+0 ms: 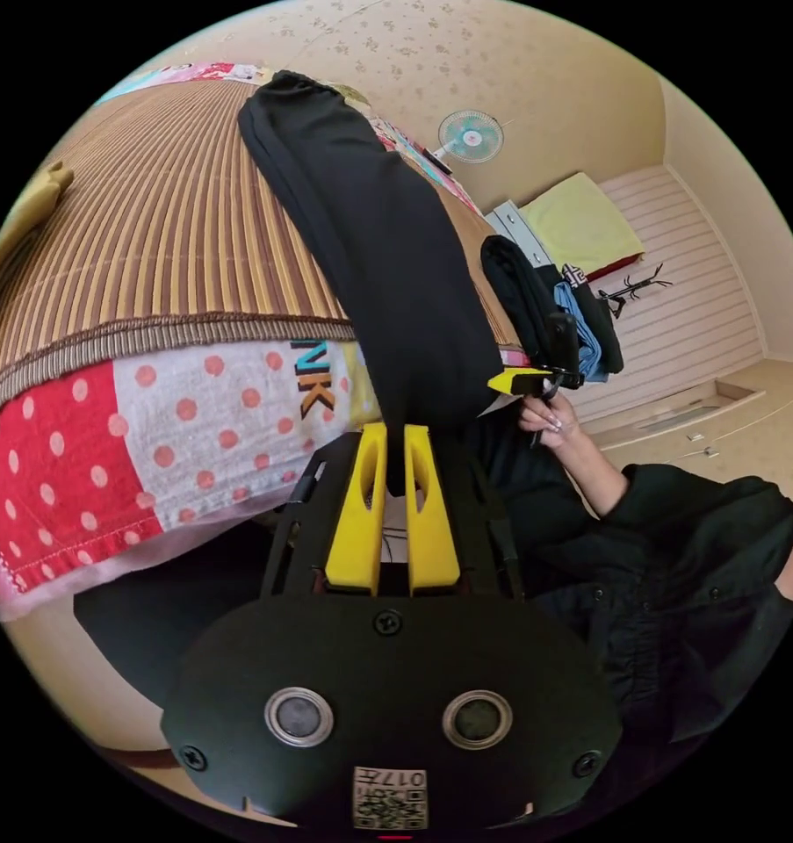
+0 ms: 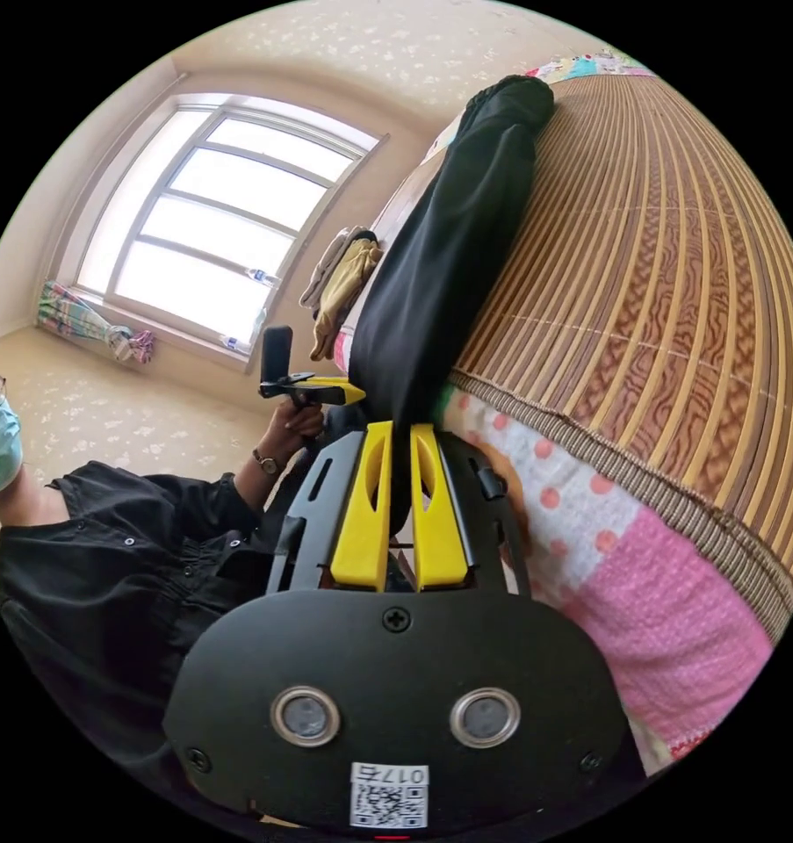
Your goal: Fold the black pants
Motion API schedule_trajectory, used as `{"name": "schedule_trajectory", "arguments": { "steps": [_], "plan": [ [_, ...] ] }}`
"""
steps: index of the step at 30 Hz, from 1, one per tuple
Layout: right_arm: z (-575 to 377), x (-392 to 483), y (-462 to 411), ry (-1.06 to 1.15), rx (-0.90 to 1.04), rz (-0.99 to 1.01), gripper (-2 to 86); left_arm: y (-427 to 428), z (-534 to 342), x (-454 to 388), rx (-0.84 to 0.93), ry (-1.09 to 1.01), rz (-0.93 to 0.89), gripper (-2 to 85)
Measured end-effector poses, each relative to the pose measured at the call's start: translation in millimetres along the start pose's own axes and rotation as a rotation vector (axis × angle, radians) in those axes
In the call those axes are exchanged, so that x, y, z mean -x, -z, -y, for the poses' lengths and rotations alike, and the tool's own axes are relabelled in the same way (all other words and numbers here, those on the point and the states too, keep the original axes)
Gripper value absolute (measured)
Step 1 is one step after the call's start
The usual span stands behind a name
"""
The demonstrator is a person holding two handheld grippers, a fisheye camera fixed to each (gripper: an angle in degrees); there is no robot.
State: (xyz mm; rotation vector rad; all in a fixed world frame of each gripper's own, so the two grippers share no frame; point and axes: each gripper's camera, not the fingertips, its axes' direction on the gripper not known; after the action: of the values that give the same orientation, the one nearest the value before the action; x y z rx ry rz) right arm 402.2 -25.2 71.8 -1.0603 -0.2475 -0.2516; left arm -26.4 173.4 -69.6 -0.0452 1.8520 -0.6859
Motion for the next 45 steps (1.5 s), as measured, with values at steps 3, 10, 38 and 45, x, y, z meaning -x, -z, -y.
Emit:
{"name": "schedule_trajectory", "arguments": {
  "steps": [3,10,38,45],
  "plan": [
    [-14,12,19,0.057,-0.017,0.138,2.8,15,-12,-32,-0.021,-0.081,-0.005,3.9],
    [-40,100,100,0.335,-0.208,0.413,2.2,101,-48,-133,-0.343,-0.385,-0.236,3.8],
    [101,371,350,0.645,-0.417,0.333,2.0,253,121,-388,-0.689,-0.602,-0.087,1.4],
    [178,292,344,0.389,-0.538,0.117,2.1,206,212,-348,-0.633,-0.506,0.166,2.2]
  ]
}}
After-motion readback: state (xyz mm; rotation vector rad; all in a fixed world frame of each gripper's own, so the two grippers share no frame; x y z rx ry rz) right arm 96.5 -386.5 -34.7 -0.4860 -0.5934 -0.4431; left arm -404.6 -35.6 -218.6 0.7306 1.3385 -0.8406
